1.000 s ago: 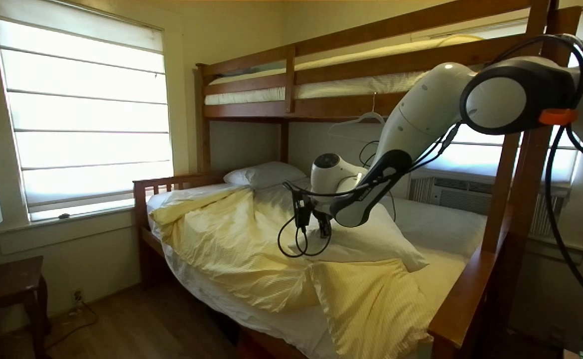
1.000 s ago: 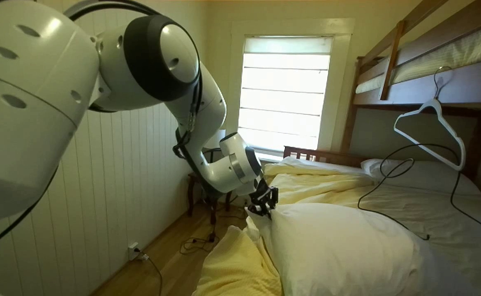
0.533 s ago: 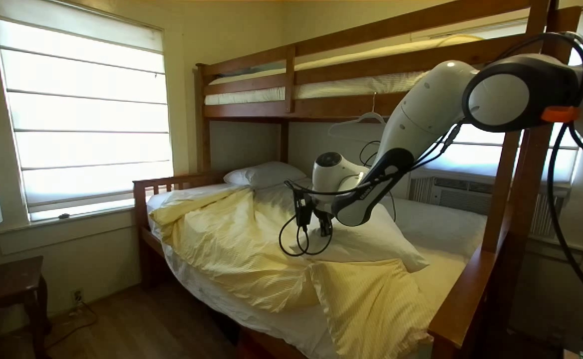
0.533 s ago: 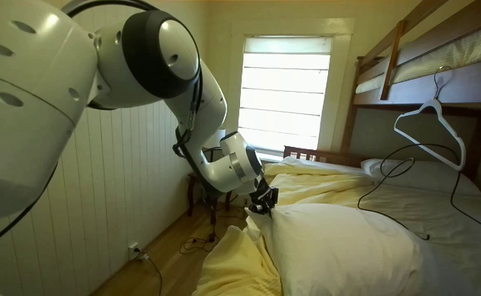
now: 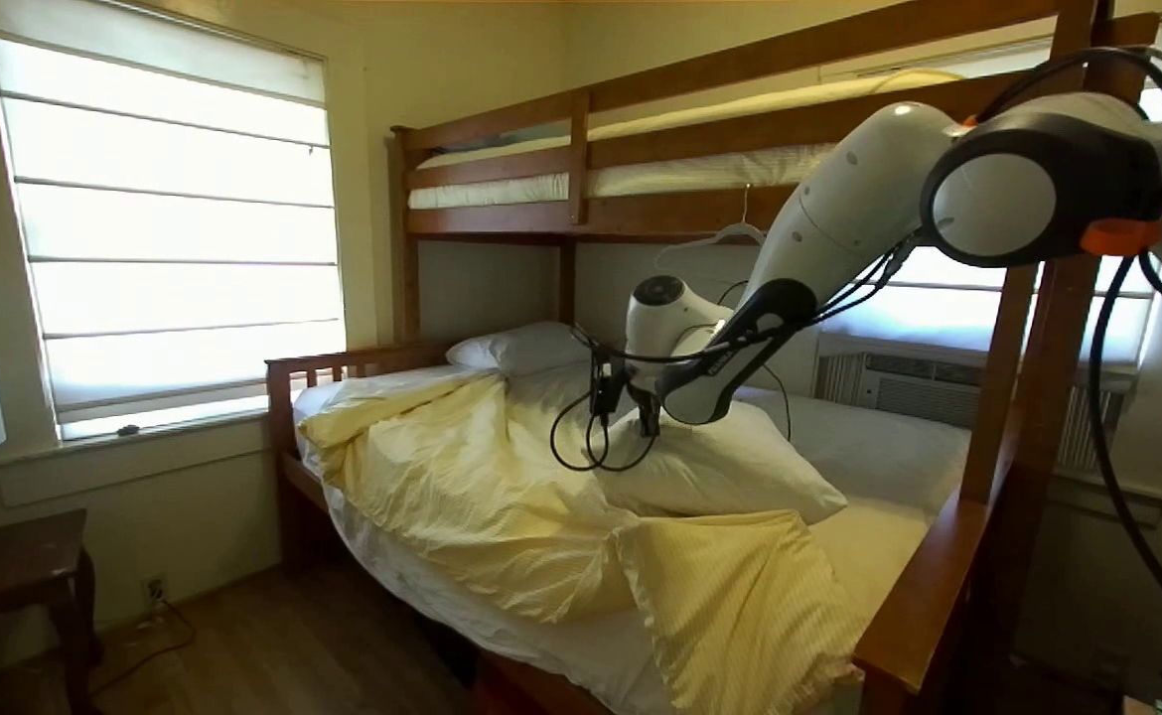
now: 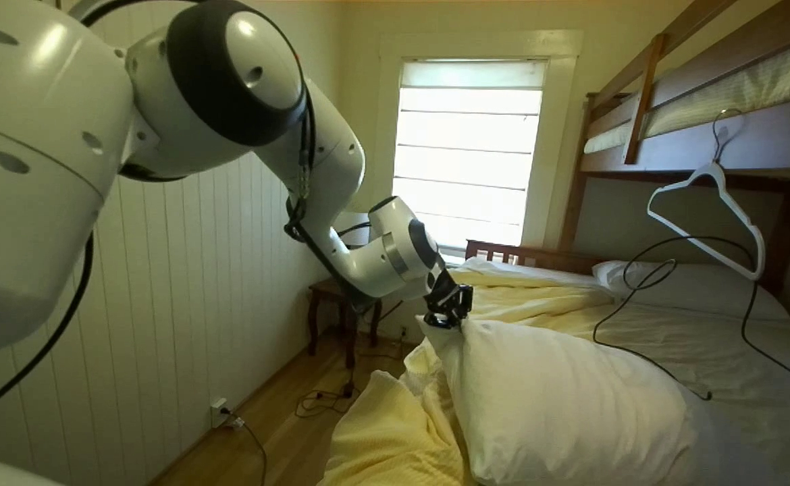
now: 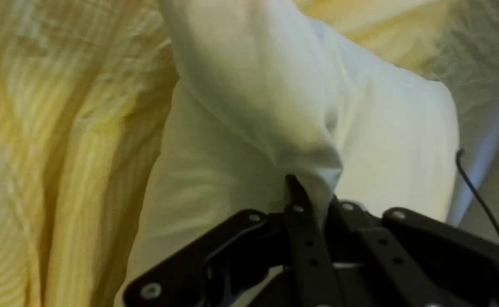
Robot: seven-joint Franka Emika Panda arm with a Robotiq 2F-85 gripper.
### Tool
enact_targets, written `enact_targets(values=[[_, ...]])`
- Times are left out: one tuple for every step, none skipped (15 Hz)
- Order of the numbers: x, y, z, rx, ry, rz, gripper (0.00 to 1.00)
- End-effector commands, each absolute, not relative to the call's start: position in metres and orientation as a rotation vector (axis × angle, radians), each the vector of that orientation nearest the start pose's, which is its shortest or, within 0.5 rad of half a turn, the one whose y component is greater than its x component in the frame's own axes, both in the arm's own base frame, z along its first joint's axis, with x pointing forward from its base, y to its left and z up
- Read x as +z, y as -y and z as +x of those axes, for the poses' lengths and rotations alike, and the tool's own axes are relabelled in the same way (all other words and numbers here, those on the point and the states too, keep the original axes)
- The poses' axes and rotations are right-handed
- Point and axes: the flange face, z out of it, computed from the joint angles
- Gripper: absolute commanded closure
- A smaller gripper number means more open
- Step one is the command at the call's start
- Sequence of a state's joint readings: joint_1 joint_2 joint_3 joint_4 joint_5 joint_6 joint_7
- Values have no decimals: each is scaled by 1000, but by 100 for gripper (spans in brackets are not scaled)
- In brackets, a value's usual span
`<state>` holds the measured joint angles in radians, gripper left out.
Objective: Move the blanket to the right
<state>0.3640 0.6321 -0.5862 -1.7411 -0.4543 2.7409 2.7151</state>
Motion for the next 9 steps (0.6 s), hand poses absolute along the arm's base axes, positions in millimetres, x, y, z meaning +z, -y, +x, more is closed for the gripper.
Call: enact_targets(values=[[384, 109, 719, -1116, -2524, -811, 98], [410, 114, 728, -1156, -2504, -785, 98], [422, 126, 735, -1193, -2511, -732, 98], [435, 139, 740, -1224, -2522, -676, 98], [448, 150, 743, -1235, -2551, -629, 98], [455, 162, 742, -1250, -2588, -559, 98], [457, 168, 745, -1275, -2615, -516, 98], [445, 157, 728, -1204, -2614, -643, 92], [450, 165, 730, -1220, -2632, -609, 92]])
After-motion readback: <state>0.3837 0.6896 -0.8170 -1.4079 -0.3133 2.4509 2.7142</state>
